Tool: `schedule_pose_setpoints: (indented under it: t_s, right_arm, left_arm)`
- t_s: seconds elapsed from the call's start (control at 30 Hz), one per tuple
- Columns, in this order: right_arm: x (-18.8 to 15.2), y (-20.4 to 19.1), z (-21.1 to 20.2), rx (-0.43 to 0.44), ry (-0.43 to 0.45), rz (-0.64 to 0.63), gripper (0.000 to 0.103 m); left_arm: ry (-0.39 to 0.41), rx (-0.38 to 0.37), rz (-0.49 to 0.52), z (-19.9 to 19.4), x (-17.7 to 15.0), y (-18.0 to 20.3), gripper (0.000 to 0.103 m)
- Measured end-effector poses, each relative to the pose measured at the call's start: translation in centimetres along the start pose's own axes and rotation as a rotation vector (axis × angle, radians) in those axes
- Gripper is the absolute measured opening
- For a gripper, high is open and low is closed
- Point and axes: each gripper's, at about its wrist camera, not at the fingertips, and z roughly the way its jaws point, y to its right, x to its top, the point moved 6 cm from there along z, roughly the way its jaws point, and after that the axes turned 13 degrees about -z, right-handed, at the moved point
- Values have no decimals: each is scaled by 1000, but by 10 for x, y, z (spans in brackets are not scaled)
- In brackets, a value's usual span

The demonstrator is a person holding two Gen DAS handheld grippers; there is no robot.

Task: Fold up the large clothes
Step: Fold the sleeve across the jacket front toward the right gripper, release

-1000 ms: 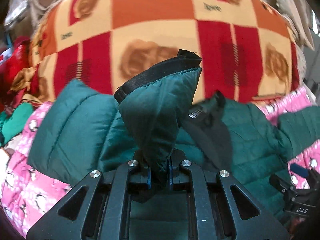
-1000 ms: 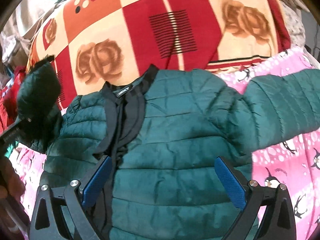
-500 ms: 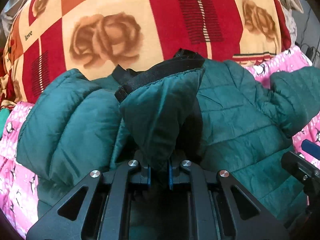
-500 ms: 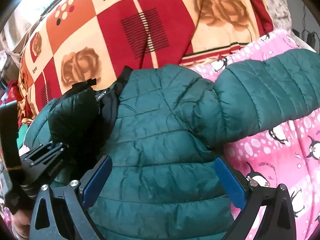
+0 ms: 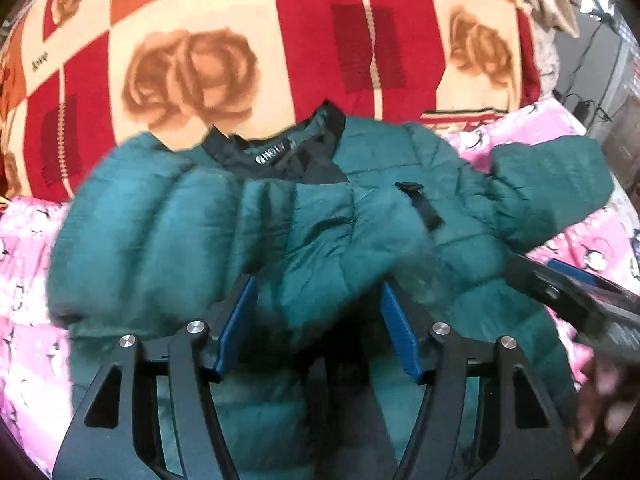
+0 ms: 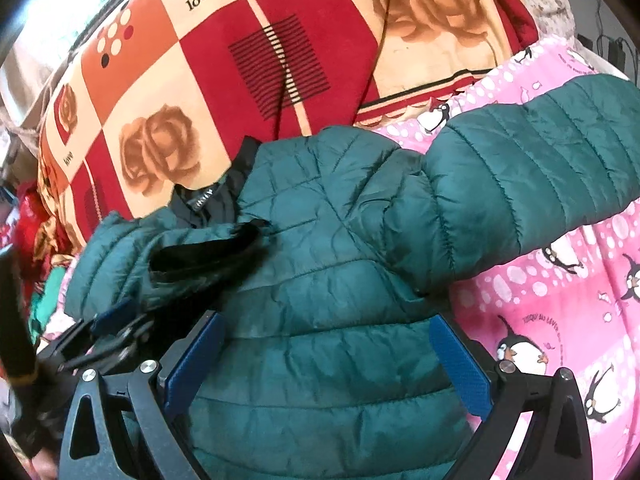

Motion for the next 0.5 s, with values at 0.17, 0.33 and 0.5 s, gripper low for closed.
schedule_pose_setpoints:
  t_s: [0.17,0.33,0.5]
  right_arm:
    - [9,-17,-4,53,2,2,102]
    - [20,-36,18,109,-32,20,102]
    - [15,-47,65,59,-141,-21,102]
  left_arm:
    - [81,20,-16,-57,7,-34,67]
    - [147,130,-68,-89,12,-97,68]
    - [145,217,-156,-95,4,-154,68]
